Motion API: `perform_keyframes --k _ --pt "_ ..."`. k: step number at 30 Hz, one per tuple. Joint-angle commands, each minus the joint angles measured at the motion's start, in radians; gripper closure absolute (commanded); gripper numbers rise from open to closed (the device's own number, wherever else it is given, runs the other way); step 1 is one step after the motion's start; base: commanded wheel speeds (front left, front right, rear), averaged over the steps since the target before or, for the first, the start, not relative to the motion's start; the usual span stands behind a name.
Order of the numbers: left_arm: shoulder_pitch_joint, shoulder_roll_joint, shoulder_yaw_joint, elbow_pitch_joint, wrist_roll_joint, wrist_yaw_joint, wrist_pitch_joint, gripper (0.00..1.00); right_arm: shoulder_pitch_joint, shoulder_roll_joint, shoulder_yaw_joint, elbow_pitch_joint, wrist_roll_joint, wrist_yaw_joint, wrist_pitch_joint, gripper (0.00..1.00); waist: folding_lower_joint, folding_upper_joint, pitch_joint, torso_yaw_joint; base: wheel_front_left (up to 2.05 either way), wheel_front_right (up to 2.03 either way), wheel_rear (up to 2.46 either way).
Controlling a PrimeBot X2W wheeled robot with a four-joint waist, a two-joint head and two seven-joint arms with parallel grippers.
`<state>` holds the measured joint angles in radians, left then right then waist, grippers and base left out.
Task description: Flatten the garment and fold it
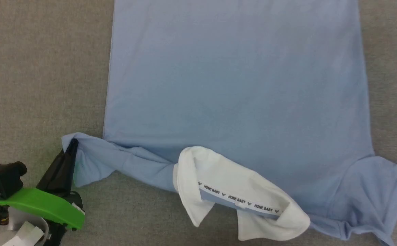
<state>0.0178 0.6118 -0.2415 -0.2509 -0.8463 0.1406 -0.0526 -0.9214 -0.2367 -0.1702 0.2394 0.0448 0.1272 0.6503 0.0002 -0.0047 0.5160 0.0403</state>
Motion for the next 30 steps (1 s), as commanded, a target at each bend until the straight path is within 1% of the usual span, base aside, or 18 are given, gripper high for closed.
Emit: perform_keyframes --k 1,6,10,15,18,21,22,23,24,27,30 --pt "-0.019 0.013 0.009 -0.009 -0.003 -0.006 -0.010 1.00 -0.034 -0.002 0.000 0.002 -0.022 0.003 0.022 0.00 -0.0002 0.0047 0.155 0.084 0.00 0.00 0.00" --pt "-0.022 0.025 0.021 -0.044 0.002 -0.015 -0.026 1.00 -0.110 0.005 0.002 0.004 -0.080 0.003 0.110 0.00 -0.0002 0.0047 0.222 0.097 0.00 0.00 0.00" --pt "-0.016 0.034 0.036 -0.085 0.009 -0.009 -0.038 1.00 -0.137 0.009 0.007 -0.002 -0.117 0.003 0.156 0.00 -0.0002 0.0047 0.262 0.105 0.00 0.00 0.00" --pt "-0.007 0.046 0.049 -0.133 0.019 0.000 -0.046 1.00 -0.145 0.007 0.020 -0.003 -0.150 0.003 0.204 0.00 -0.0002 0.0047 0.280 0.114 0.00 0.00 0.00" --pt "-0.001 0.051 0.053 -0.154 0.022 0.005 -0.046 1.00 -0.141 0.011 0.032 0.000 -0.149 0.003 0.239 0.00 -0.0002 0.0047 0.281 0.113 0.00 0.00 0.00" --pt "0.006 0.054 0.054 -0.164 0.023 0.010 -0.043 1.00 -0.136 0.008 0.053 0.004 -0.138 0.003 0.297 0.00 -0.0002 0.0047 0.276 0.109 0.00 0.00 0.00" --pt "0.007 0.054 0.053 -0.166 0.022 0.010 -0.043 1.00 -0.135 0.003 0.064 0.001 -0.136 0.003 0.312 0.57 -0.0002 0.0047 0.275 0.108 0.00 0.00 0.00" --pt "0.008 0.054 0.052 -0.168 0.023 0.010 -0.042 1.00 -0.135 -0.003 0.074 -0.001 -0.130 0.003 0.337 0.93 -0.0002 0.0047 0.273 0.106 0.00 0.00 0.00" --pt "0.008 0.055 0.051 -0.169 0.024 0.011 -0.042 1.00 -0.134 -0.006 0.077 -0.004 -0.125 0.003 0.358 1.00 -0.0002 0.0047 0.270 0.105 0.00 0.00 0.00" --pt "0.009 0.055 0.046 -0.169 0.025 0.014 -0.038 1.00 -0.142 -0.015 0.076 -0.034 -0.114 0.003 0.390 1.00 -0.0002 0.0047 0.256 0.101 0.00 0.00 0.00" --pt "0.005 0.052 0.040 -0.163 0.026 0.016 -0.034 1.00 -0.146 -0.025 0.068 -0.061 -0.118 0.003 0.392 1.00 -0.0002 0.0047 0.230 0.098 0.00 0.00 0.00"
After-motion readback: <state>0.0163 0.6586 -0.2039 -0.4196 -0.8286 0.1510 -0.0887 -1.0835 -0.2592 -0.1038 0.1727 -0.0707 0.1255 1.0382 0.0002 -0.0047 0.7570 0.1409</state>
